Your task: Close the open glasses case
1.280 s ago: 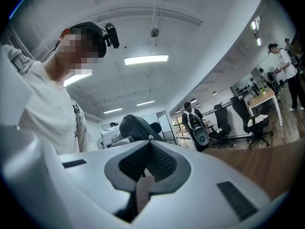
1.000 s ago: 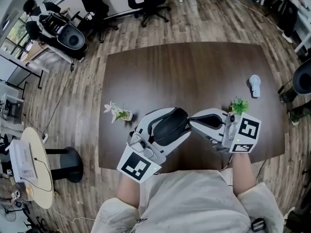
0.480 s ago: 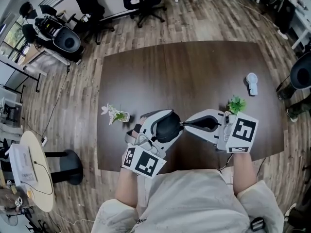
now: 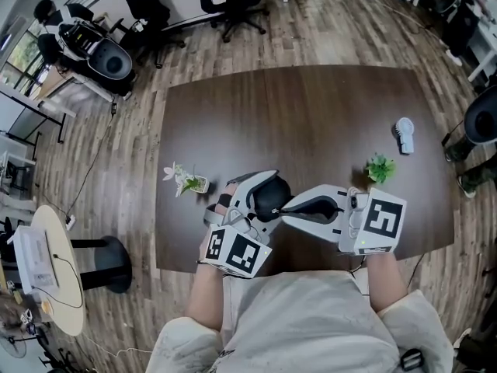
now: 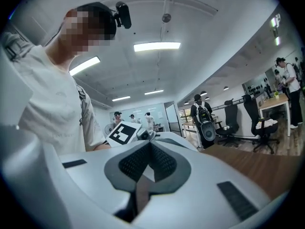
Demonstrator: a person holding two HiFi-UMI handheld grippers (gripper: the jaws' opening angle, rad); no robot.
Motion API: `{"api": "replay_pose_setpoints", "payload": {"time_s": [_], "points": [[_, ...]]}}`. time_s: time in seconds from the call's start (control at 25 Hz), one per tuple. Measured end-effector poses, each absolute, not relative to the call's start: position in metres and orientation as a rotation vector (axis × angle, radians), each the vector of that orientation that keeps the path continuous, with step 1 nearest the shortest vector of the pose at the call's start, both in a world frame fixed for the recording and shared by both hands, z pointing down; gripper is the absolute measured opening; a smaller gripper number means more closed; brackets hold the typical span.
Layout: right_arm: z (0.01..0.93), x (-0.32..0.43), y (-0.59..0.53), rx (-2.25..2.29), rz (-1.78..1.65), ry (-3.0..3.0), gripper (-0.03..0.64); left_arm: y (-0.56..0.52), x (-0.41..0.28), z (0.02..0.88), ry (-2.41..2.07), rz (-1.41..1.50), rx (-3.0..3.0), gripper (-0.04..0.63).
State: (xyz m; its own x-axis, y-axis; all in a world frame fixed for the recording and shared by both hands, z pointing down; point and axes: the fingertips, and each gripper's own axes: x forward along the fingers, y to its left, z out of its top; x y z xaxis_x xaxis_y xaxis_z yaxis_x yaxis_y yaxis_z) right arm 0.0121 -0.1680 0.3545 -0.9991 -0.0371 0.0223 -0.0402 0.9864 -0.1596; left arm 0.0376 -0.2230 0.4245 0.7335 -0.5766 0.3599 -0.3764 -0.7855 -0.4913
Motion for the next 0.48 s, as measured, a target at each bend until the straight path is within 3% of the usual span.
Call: {"api": "replay_pose_setpoints", "payload": {"time_s": [0.32,0.48], "points": [[0.306,0.043,-0.172,-0.092,0.449,-3.396,0.000,-0.218,0.041,0.403,0.741,-0.511,-2.634,0.281],[0.314,0.048,-0.181,0.024,0.430,-3.369,0.000,-0.222,0.038,0.412,0.772,-0.565,-2.633,0.264]]}}
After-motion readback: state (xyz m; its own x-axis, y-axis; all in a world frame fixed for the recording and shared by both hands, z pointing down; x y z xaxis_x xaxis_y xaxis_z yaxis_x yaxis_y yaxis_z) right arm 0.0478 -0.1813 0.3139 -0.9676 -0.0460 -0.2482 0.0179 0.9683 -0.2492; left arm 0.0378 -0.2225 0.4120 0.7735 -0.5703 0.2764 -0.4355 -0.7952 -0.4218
